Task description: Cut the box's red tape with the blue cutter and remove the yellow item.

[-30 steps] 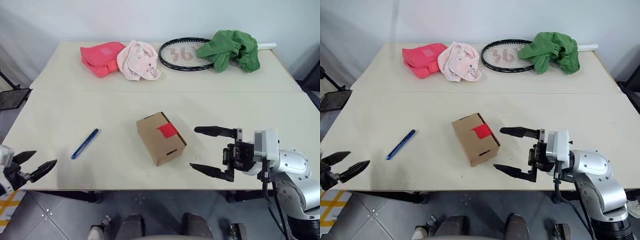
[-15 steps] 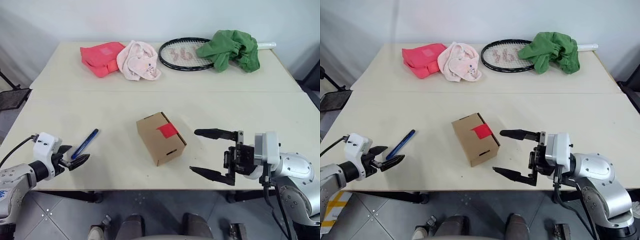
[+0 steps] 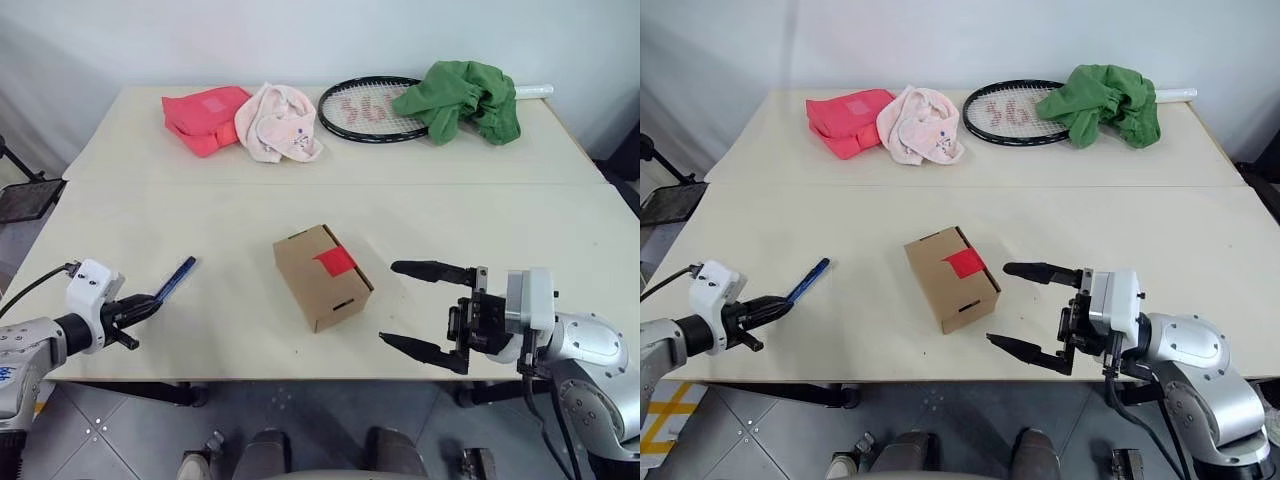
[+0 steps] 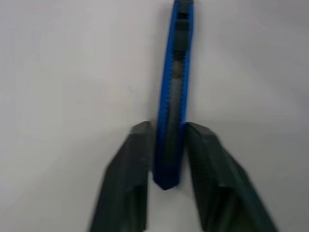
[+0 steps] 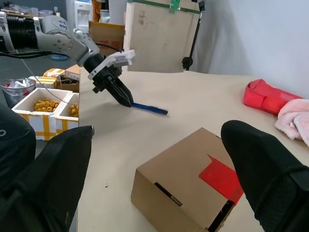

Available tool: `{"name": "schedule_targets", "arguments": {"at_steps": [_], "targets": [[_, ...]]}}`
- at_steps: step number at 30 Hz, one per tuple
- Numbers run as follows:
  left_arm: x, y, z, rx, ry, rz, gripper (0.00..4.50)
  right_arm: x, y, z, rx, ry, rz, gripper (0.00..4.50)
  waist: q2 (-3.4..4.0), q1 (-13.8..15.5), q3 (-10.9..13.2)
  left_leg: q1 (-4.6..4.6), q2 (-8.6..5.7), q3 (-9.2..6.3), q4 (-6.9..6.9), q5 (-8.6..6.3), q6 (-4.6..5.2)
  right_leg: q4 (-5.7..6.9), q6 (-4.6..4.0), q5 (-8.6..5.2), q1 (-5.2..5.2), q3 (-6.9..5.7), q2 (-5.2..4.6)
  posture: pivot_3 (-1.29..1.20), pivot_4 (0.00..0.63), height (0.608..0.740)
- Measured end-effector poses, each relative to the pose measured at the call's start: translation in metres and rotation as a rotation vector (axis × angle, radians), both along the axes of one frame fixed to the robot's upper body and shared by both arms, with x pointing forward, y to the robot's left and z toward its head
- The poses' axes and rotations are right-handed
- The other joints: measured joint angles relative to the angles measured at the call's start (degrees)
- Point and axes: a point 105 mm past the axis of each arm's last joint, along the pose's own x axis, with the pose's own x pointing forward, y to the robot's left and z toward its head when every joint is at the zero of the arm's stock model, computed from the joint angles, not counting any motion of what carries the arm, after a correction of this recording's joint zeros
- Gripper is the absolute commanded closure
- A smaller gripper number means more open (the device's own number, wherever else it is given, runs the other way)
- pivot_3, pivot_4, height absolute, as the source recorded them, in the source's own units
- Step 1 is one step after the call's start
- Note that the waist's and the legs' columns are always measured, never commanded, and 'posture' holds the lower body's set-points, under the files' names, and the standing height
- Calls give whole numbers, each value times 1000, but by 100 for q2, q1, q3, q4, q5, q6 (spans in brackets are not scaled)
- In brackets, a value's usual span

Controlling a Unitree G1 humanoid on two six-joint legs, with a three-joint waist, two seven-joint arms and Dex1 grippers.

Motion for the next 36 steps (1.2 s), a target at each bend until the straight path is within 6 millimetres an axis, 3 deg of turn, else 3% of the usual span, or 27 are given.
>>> {"name": "schedule_targets", "arguments": {"at_steps": [10,16,27,31,36], "targets": [[5,-18,6,-5,-95,-213,4057,0,-9,-3,-18,10,-47,0,-5,128,3,-4,1,7,5,-1,1,-7,-1,0,-2,1,1,0,150,740],[7,-29,24,18,-168,-379,4057,0,-16,-3,-30,14,-80,0,-8,107,5,-3,5,12,3,-1,1,-8,-1,0,-4,1,5,0,150,740],[2,-41,4,72,-99,-490,4057,0,-16,-5,-30,21,-92,0,-11,111,6,-4,9,17,4,-1,1,-7,-2,1,-7,1,7,0,150,740],[-6,-64,3,98,-68,-659,4057,-5,-19,-11,-57,56,-99,0,-12,140,7,-7,9,17,6,-2,2,-7,-3,1,-7,1,7,0,150,740],[-15,-115,6,205,43,-975,4057,-21,-35,-18,-128,127,-166,0,-11,192,7,-11,8,20,14,-5,4,-9,-4,2,-6,1,8,0,150,740]]}}
